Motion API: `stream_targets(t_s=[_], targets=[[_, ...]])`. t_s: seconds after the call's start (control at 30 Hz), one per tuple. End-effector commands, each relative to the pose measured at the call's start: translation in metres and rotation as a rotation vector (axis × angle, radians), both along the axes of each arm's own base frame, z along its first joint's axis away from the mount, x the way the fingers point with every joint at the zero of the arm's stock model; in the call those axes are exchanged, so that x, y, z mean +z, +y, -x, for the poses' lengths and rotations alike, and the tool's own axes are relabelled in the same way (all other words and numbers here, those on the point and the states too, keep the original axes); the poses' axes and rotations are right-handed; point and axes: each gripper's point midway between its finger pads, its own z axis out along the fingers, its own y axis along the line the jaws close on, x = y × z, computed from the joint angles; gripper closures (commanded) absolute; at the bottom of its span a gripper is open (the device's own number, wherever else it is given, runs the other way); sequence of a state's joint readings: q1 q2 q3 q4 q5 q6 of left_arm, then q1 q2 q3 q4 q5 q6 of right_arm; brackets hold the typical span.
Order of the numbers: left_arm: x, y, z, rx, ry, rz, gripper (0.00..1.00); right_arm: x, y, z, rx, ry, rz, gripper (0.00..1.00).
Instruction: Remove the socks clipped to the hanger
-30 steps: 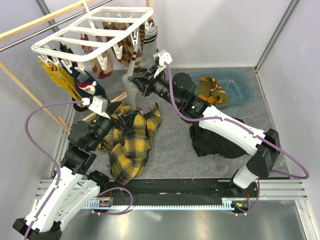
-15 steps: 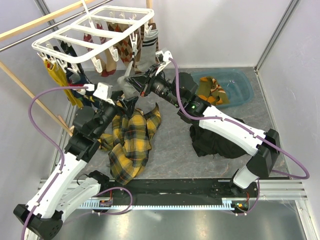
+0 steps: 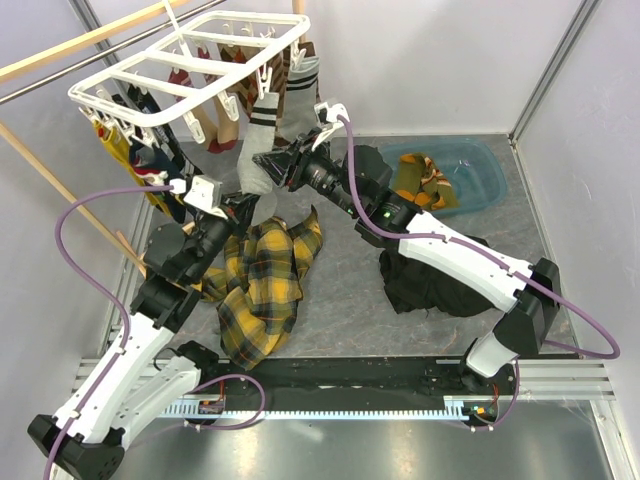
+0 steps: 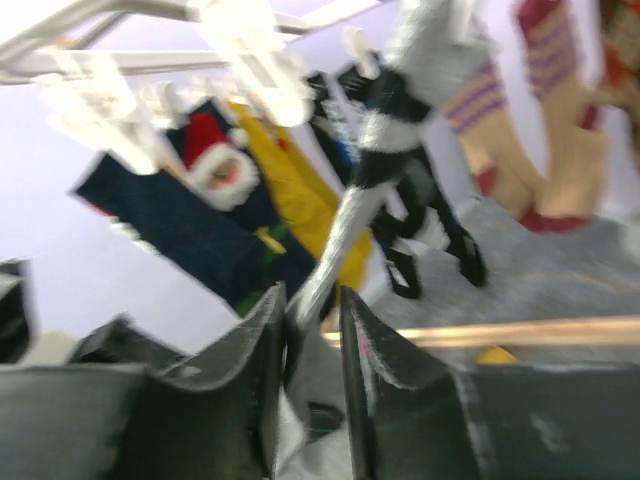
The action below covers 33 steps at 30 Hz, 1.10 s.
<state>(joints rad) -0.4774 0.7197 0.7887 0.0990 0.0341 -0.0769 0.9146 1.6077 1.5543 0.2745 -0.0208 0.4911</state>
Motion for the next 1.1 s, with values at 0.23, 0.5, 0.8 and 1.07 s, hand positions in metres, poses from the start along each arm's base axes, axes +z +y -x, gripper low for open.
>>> stream_targets(t_s=[0.23,0.5,0.8,1.07], targets=[[0.015,-0.012,0.017,-0.103,-0.092,-0.008,0.98,0.069,-0.063,-0.029,-0.417,0.004,0.001,0.47],[0.015,-0.015,0.021,-0.129,-0.085,0.000,0.98,0.086,-0.047,-0.053,-0.492,-0.125,0.119,0.41],[0.019,-0.013,0.024,-0.127,-0.099,0.003,0.98,0.095,-0.028,-0.064,-0.535,-0.209,0.174,0.33],[0.019,-0.013,0.025,-0.128,-0.102,0.004,0.98,0.093,-0.015,-0.075,-0.579,-0.219,0.158,0.34]])
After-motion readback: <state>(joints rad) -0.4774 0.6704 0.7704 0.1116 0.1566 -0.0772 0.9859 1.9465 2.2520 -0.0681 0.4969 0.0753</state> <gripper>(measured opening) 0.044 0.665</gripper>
